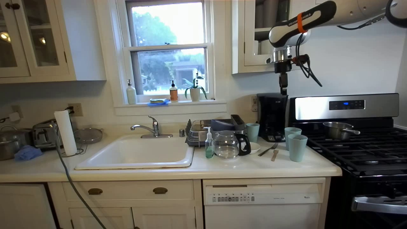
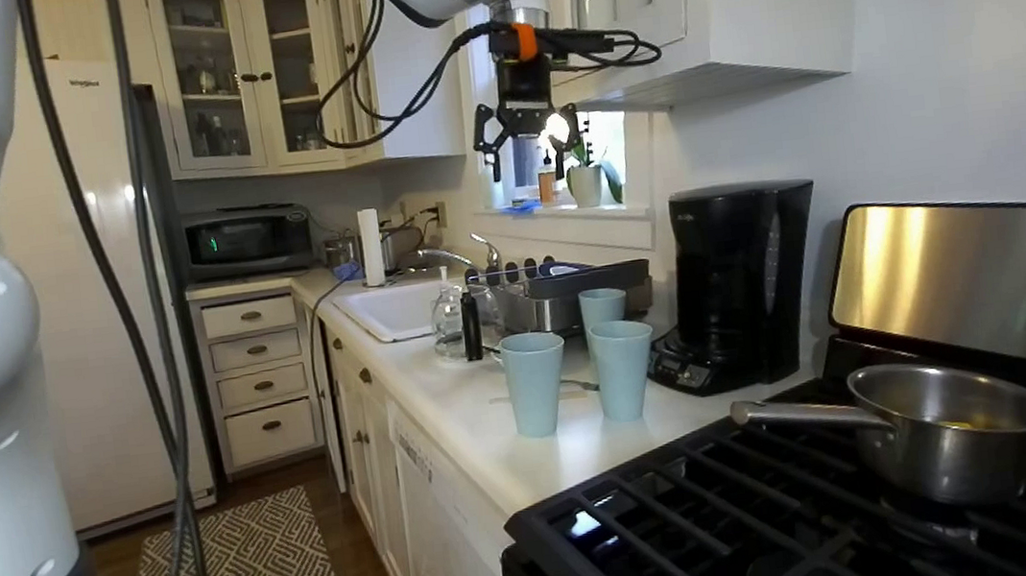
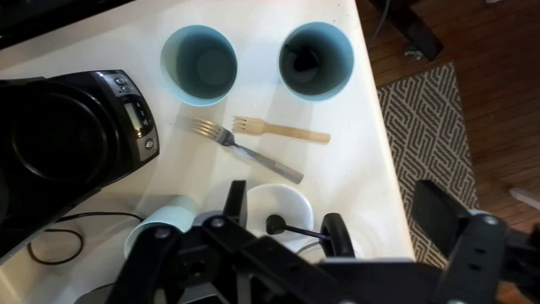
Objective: Pick up the black measuring spoon and pour its contents into the clear coffee jar, put the black measuring spoon into the most forward blue cup
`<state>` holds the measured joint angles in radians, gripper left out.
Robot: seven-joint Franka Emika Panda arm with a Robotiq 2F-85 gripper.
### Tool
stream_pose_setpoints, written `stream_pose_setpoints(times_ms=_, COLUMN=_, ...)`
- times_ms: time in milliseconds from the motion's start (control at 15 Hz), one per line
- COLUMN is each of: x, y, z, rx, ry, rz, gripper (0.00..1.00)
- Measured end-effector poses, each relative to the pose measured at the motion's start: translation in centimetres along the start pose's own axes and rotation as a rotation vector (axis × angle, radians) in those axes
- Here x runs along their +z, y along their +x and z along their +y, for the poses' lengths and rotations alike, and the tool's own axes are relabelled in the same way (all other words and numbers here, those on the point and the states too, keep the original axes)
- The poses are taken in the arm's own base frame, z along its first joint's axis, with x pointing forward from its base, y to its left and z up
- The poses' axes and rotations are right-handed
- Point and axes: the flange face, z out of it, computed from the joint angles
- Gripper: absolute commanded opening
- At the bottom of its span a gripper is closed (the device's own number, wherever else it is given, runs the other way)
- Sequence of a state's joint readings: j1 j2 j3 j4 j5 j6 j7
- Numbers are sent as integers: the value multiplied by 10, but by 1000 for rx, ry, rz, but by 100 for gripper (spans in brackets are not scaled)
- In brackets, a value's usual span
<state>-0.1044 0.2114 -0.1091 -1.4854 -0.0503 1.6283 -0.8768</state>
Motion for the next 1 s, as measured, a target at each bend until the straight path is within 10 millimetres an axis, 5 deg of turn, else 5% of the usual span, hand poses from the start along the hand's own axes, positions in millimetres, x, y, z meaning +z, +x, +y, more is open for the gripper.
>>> stream_pose_setpoints(times_ms=600, x=36, y=-123, z=-50, rx=267, ry=262, rz=131, gripper=100)
stream_pose_setpoints(times_ms=1000, x=63, y=-160, z=-88, rx=436, ry=301, rz=130, gripper=100)
